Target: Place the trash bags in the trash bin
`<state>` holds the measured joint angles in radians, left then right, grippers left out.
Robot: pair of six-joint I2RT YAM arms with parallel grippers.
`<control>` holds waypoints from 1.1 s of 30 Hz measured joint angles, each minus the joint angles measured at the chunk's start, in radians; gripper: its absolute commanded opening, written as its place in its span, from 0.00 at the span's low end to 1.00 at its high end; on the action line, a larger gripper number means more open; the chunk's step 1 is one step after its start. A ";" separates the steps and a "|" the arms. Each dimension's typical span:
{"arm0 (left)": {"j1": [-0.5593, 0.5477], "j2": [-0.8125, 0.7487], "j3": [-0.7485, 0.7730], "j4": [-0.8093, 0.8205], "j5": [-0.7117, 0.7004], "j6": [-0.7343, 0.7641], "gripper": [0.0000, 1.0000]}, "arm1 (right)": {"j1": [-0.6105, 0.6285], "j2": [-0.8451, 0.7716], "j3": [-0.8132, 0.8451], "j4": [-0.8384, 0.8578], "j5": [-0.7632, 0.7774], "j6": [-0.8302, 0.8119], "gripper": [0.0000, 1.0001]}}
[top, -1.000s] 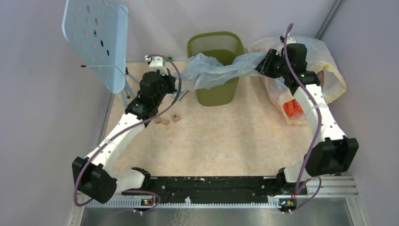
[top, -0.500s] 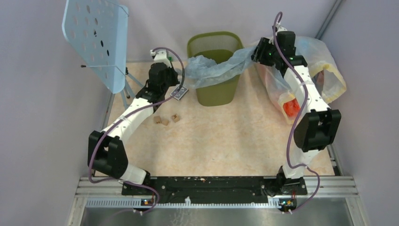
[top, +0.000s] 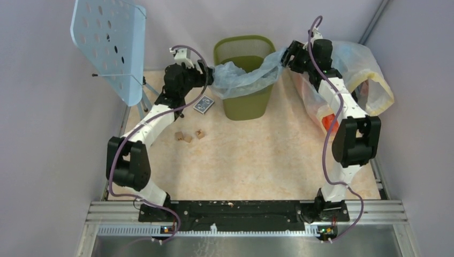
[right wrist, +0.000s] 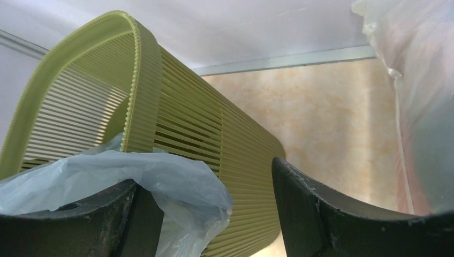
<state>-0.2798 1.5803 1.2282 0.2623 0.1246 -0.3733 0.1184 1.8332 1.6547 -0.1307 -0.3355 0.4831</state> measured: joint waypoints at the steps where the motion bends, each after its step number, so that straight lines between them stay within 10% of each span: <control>1: 0.008 0.015 0.000 0.014 0.026 -0.008 0.84 | -0.005 0.002 -0.013 0.019 -0.015 0.017 0.67; 18: 0.067 0.102 -0.022 0.171 0.426 -0.158 0.73 | -0.035 -0.163 -0.417 0.356 -0.092 0.286 0.61; 33: 0.061 -0.390 -0.367 -0.055 0.435 -0.203 0.68 | 0.086 -0.767 -0.743 0.119 0.063 0.285 0.52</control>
<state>-0.2184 1.1904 0.8612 0.2070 0.5598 -0.5762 0.2047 1.0660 0.9119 -0.0120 -0.2726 0.7685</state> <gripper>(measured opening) 0.685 0.528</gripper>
